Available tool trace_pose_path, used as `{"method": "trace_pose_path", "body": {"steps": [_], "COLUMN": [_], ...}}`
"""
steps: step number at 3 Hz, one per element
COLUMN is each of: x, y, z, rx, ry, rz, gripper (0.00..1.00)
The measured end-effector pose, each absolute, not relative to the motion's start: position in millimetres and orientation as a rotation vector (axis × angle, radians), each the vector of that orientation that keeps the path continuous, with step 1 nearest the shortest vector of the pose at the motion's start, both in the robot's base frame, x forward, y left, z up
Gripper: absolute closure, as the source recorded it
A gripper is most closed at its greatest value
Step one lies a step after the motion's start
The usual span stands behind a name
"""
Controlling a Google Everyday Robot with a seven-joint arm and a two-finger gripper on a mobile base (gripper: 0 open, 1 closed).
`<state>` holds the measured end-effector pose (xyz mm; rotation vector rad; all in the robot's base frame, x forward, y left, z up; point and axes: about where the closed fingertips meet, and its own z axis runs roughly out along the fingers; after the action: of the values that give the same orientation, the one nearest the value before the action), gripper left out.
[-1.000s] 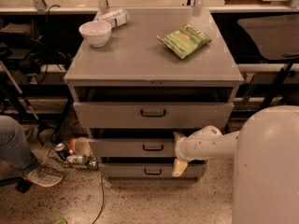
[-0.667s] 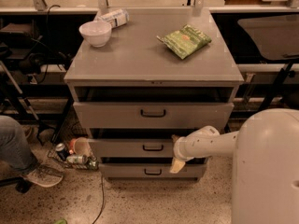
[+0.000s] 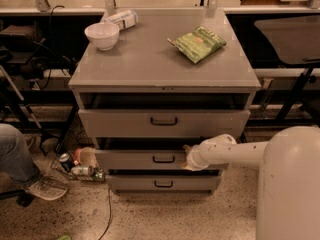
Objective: Open middle drawer
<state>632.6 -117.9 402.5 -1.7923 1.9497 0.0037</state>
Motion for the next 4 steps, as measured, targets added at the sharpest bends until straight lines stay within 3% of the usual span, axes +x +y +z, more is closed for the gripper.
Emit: {"method": "trace_pose_path", "body": {"steps": [1, 2, 4], "x": [632.6, 632.5, 612.2], "y": [-117.9, -118.0, -126.5], "z": [404.8, 406.6, 400.4], "rx": [-1.792, -1.792, -1.809], "ry": [1.95, 1.95, 1.959], "rz": [0.004, 0.004, 0.031], "gripper": [0.91, 1.0, 1.0]}}
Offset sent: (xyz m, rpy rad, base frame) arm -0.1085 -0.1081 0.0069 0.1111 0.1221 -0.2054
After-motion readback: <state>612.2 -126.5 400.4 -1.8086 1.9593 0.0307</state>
